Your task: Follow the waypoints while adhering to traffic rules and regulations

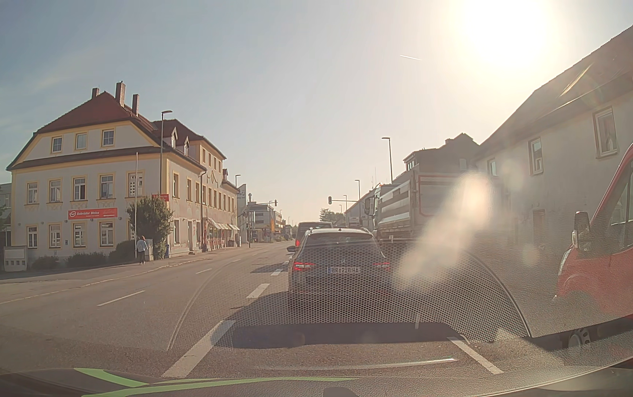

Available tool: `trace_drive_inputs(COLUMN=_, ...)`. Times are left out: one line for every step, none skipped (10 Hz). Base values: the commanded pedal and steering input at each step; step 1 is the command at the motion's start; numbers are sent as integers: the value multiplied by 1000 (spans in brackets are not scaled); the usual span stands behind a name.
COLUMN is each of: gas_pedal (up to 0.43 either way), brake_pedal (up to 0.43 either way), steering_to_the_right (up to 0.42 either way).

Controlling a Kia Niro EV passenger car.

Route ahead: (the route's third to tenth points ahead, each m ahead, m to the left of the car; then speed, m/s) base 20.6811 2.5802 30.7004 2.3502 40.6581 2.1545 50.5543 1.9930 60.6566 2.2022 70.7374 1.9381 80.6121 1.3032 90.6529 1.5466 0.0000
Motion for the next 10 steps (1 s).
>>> trace_drive_inputs(gas_pedal=0, brake_pedal=402, steering_to_the_right=1)
trace_drive_inputs(gas_pedal=0, brake_pedal=402, steering_to_the_right=1)
trace_drive_inputs(gas_pedal=0, brake_pedal=384, steering_to_the_right=1)
trace_drive_inputs(gas_pedal=0, brake_pedal=341, steering_to_the_right=2)
trace_drive_inputs(gas_pedal=0, brake_pedal=305, steering_to_the_right=2)
trace_drive_inputs(gas_pedal=0, brake_pedal=201, steering_to_the_right=1)
trace_drive_inputs(gas_pedal=0, brake_pedal=30, steering_to_the_right=2)
trace_drive_inputs(gas_pedal=0, brake_pedal=0, steering_to_the_right=1)
trace_drive_inputs(gas_pedal=0, brake_pedal=0, steering_to_the_right=2)
trace_drive_inputs(gas_pedal=0, brake_pedal=0, steering_to_the_right=1)
